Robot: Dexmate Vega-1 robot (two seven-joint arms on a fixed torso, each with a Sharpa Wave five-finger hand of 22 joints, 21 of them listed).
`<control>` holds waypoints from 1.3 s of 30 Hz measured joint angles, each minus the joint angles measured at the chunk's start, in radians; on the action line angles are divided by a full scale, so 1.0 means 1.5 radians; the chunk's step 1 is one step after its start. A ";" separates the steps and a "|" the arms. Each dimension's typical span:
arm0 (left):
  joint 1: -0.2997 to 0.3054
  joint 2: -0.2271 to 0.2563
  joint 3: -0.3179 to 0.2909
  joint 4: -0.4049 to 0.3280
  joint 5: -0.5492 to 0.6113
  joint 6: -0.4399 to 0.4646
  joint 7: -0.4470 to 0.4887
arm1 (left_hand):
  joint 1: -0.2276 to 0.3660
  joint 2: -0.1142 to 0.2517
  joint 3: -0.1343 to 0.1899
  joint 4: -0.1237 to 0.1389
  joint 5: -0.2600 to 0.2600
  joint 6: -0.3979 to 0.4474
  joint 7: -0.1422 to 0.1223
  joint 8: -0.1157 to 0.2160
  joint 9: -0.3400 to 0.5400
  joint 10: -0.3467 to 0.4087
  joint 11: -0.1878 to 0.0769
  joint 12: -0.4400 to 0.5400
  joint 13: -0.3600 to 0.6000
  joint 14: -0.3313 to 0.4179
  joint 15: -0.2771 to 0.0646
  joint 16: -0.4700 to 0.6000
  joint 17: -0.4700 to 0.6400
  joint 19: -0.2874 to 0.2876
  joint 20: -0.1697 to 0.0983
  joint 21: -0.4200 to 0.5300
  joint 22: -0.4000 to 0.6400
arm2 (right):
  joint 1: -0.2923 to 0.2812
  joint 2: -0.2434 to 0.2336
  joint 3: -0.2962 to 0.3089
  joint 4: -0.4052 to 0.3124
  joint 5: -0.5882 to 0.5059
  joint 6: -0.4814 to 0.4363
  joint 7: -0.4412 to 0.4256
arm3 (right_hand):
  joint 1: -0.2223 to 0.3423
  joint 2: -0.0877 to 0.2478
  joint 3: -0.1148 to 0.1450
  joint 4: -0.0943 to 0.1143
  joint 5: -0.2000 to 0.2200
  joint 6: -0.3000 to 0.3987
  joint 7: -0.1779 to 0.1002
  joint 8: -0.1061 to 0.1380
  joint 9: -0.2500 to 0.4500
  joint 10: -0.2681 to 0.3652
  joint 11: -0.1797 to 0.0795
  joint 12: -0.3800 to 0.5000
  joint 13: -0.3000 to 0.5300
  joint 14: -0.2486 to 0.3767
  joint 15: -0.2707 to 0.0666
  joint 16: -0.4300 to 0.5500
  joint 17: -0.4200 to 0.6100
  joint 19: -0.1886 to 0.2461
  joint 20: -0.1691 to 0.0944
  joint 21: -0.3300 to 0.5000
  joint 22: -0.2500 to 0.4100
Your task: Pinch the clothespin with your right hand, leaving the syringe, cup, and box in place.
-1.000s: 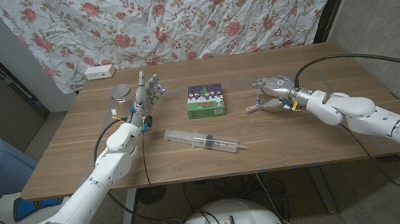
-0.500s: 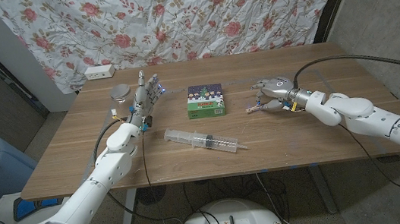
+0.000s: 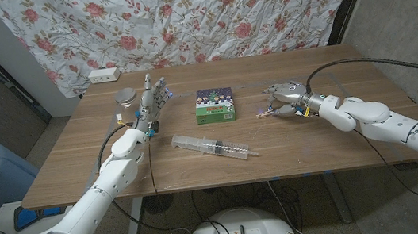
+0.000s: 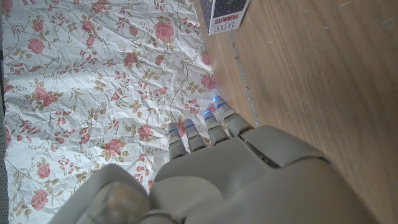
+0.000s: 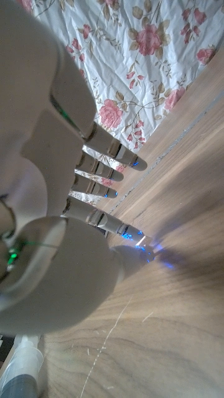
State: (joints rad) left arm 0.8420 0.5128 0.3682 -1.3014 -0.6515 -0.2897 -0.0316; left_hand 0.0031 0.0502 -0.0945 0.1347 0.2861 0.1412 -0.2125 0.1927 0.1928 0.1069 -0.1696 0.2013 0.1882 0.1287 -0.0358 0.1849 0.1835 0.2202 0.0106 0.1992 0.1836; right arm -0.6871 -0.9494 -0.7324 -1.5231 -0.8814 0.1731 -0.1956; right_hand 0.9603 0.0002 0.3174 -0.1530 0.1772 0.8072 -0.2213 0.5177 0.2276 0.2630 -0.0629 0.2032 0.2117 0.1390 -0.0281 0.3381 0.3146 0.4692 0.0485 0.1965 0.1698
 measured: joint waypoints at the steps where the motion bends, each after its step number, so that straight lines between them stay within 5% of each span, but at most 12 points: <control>1: 0.000 0.000 0.000 0.000 0.000 0.000 0.000 | 0.000 0.000 0.000 0.000 0.000 0.000 0.000 0.000 0.000 0.000 0.000 0.000 0.000 0.000 0.000 0.000 0.000 0.000 0.000 0.000 0.000 | 0.000 0.000 0.000 0.000 0.001 0.000 0.001 | 0.000 0.000 -0.002 0.002 0.000 -0.009 0.000 -0.004 0.000 -0.003 0.002 0.000 0.000 -0.002 0.003 -0.004 0.002 0.000 0.000 0.000 0.000; 25: 0.000 0.000 0.000 0.000 0.000 0.000 0.000 | 0.000 0.000 0.000 0.000 0.000 0.000 0.000 0.000 0.000 0.000 0.000 0.000 0.000 0.000 0.000 0.000 0.000 0.000 0.000 0.000 0.000 | 0.003 -0.017 0.015 -0.014 0.031 0.008 0.047 | -0.131 -0.052 -0.053 0.033 0.016 -0.206 0.027 -0.101 -0.012 -0.087 0.039 -0.007 0.006 -0.051 0.051 -0.038 0.006 -0.050 0.036 -0.006 0.000; 35: 0.000 0.000 0.000 0.000 0.000 0.000 0.000 | 0.000 0.000 0.000 0.000 0.000 0.000 0.000 0.000 0.000 0.000 0.000 0.000 0.000 0.000 0.000 0.000 0.000 0.000 0.000 0.000 0.000 | 0.003 -0.019 0.021 -0.013 0.070 0.033 0.060 | -0.200 -0.040 -0.069 0.049 0.021 -0.300 0.054 -0.155 -0.019 -0.114 0.050 -0.007 0.006 -0.071 0.064 -0.051 0.005 -0.079 0.045 -0.006 0.000; 39: 0.000 0.000 0.000 0.000 0.000 0.000 0.000 | 0.000 0.000 0.000 0.000 0.000 0.000 0.000 0.000 0.000 0.000 0.000 0.000 0.000 0.000 0.000 0.000 0.000 0.000 0.000 0.000 0.000 | 0.002 -0.018 0.032 0.005 0.100 0.052 0.054 | -0.235 -0.023 -0.074 0.070 0.016 -0.326 0.058 -0.173 -0.019 -0.114 0.050 -0.002 0.005 -0.071 0.064 -0.051 0.009 -0.081 0.043 -0.006 0.000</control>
State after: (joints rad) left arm 0.8421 0.5125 0.3685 -1.3015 -0.6512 -0.2898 -0.0312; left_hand 0.0031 0.0502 -0.0945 0.1347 0.2861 0.1412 -0.2125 0.1927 0.1928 0.1069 -0.1696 0.2013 0.1882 0.1287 -0.0358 0.1849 0.1835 0.2202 0.0106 0.1992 0.1836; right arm -0.6844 -0.9762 -0.6840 -1.5163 -0.7311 0.2508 -0.1148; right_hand 0.6076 -0.0337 0.2057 -0.0485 0.2009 0.3179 -0.1348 0.2587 0.1997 0.0928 0.0117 0.2003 0.2186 0.0319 0.0678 0.2620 0.3276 0.3476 0.1126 0.1880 0.1698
